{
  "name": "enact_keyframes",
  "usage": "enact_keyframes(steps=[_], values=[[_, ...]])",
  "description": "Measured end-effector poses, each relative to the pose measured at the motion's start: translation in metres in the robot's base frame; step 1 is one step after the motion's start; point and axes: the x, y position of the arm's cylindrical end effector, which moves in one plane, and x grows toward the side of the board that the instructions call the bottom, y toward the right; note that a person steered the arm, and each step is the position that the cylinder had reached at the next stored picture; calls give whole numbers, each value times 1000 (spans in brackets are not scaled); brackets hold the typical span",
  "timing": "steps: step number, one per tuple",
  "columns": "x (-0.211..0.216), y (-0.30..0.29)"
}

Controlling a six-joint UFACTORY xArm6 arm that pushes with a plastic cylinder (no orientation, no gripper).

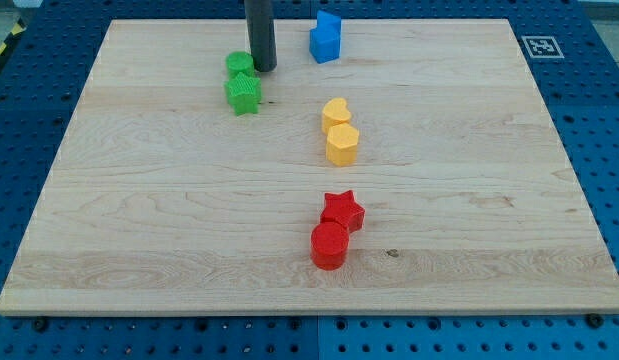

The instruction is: Push the yellow blocks slightly towards right

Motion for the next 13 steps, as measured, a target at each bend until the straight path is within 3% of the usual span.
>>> enact_keyframes(steps=[2,4,6,8,13], values=[[31,43],[81,40],[93,50],[74,51],[97,102]])
